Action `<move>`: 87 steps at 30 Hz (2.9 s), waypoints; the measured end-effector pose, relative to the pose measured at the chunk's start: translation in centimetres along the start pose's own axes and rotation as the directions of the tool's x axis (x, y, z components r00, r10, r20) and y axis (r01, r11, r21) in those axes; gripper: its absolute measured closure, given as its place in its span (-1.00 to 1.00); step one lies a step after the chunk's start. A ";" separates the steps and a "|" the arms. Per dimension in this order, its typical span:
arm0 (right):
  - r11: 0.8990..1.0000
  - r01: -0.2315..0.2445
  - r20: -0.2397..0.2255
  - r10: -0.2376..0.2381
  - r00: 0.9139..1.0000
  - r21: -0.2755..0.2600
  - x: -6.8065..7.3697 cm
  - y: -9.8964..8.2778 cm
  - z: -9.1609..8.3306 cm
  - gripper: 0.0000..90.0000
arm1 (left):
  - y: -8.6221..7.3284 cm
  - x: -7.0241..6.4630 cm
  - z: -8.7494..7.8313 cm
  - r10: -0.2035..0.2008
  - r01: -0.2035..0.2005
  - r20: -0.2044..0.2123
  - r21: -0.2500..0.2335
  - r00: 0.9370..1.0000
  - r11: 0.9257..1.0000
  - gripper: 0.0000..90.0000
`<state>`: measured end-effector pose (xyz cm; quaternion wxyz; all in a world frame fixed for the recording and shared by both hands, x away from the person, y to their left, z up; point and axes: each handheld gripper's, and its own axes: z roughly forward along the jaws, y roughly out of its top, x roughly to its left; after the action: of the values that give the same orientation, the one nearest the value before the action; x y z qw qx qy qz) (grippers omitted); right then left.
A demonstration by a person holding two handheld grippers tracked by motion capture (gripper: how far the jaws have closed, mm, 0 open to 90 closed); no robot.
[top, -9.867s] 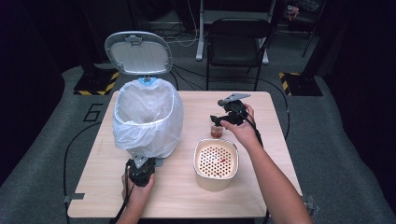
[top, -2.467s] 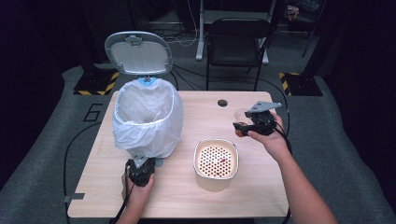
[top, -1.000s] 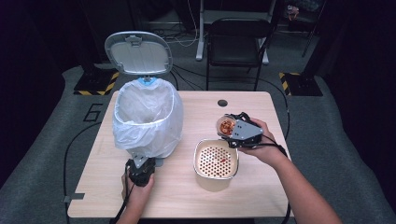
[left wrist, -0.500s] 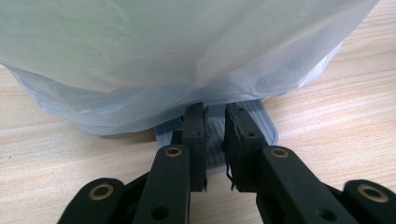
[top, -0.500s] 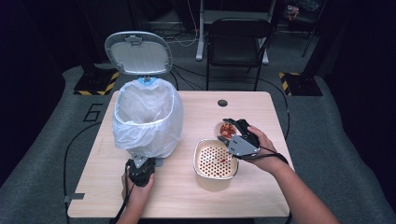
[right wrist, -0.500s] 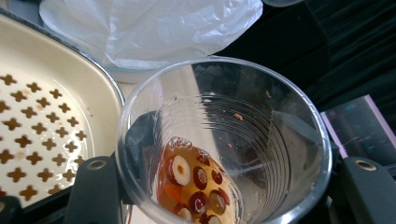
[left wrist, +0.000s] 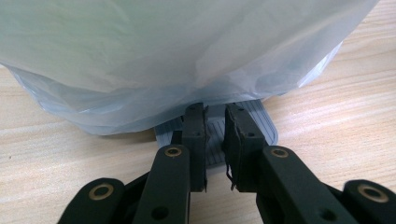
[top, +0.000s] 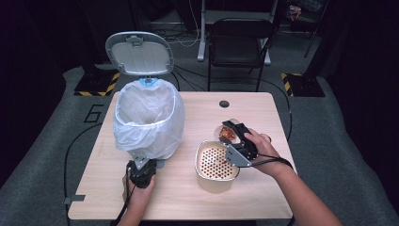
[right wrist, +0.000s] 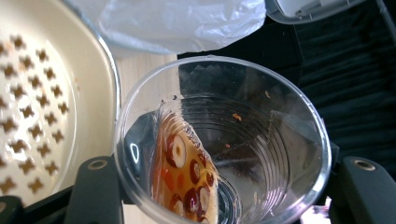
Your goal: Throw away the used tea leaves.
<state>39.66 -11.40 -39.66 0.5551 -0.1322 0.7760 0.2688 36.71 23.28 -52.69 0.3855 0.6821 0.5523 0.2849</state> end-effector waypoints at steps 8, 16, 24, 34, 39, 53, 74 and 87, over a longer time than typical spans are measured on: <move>0.984 0.175 -0.017 -0.174 0.985 0.022 0.9 0.5 0.3 -0.20 | 0.0 0.0 0.0 0.006 -0.006 0.002 0.005 1.000 1.000 0.75; 0.933 0.356 -0.004 -0.356 0.935 0.054 1.5 0.8 0.5 -0.19 | 0.0 -0.1 0.1 -0.024 0.024 0.013 0.001 1.000 1.000 0.75; 0.853 0.514 0.040 -0.519 0.854 0.092 2.2 1.1 0.5 -0.19 | 0.0 -0.1 0.0 -0.024 0.024 0.013 0.002 1.000 1.000 0.75; 0.708 0.700 0.018 -0.704 0.710 0.096 3.5 1.4 0.4 -0.19 | 0.0 -0.1 0.1 -0.023 0.023 0.012 -0.001 1.000 1.000 0.75; 0.686 0.719 0.033 -0.726 0.687 0.111 4.0 1.1 0.4 -0.19 | -0.1 -0.2 0.1 -0.034 0.034 0.012 -0.007 0.999 0.999 0.75; 0.687 0.718 0.058 -0.726 0.686 0.112 4.1 1.3 0.3 -0.20 | 0.0 0.0 0.0 0.000 0.000 0.002 0.002 1.000 1.000 0.75; 0.690 0.717 0.070 -0.724 0.686 0.099 3.7 1.7 0.3 -0.20 | 0.0 -0.1 0.1 -0.023 0.023 0.010 -0.004 1.000 1.000 0.75; 0.700 0.711 0.052 -0.714 0.698 0.073 3.2 2.0 0.1 -0.21 | 0.0 0.0 0.0 -0.001 0.001 0.003 0.003 1.000 1.000 0.75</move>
<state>37.61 -9.40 -42.12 0.6479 -0.3985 0.6489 0.0194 36.70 23.28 -52.67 0.3854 0.6829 0.5525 0.2826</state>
